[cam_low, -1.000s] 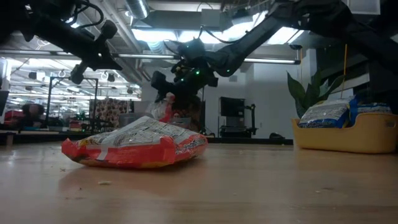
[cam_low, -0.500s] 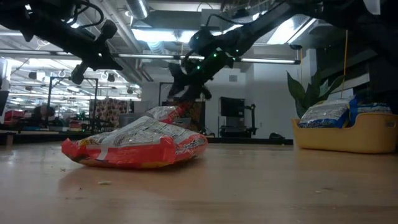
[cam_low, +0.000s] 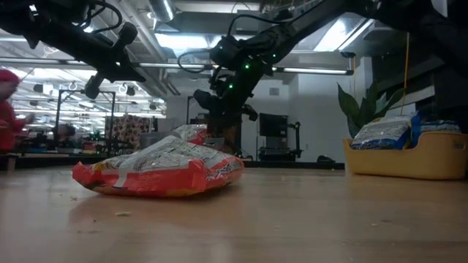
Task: Sort Maruchan noodles
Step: Put the orange noodle pack into the gray bin
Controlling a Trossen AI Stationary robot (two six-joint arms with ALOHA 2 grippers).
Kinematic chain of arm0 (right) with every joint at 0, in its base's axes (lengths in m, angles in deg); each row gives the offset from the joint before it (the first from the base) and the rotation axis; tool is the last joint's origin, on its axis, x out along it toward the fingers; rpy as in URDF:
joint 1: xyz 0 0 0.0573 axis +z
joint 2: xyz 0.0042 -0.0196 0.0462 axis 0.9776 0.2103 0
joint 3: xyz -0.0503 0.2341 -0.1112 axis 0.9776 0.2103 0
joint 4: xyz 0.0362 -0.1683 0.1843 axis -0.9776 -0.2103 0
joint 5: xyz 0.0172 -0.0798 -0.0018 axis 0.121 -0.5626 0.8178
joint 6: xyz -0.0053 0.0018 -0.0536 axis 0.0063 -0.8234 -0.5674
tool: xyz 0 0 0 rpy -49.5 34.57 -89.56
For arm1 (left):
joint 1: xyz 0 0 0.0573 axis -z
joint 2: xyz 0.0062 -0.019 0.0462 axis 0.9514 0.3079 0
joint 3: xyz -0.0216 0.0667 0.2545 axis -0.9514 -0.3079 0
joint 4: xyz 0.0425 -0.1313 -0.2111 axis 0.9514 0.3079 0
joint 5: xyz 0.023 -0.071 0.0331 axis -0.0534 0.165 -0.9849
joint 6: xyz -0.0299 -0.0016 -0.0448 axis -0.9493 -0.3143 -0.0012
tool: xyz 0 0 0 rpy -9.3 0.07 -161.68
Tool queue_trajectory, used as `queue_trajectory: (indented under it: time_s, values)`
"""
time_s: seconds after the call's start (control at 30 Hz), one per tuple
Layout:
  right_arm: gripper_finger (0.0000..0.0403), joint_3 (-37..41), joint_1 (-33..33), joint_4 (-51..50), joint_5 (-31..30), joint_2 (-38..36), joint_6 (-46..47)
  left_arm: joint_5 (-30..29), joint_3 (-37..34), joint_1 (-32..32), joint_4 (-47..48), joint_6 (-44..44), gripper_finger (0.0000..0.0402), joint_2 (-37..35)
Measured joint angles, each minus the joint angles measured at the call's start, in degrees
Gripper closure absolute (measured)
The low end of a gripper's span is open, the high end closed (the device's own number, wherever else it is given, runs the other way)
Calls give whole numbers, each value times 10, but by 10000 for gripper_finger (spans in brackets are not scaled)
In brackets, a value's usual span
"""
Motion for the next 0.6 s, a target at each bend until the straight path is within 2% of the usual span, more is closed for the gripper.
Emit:
queue_trajectory:
  time_s: [0.13,0.43,0.5,0.6]
  values:
    - [295,1,6,0,5,8,4,10,0,0,0,0,401,0]
    - [308,2,23,57,75,34,31,10,0,0,0,0,401,0]
    - [309,0,28,108,89,38,32,10,0,0,1,0,401,0]
    - [309,-4,29,129,113,40,32,10,0,0,3,0,401,0]
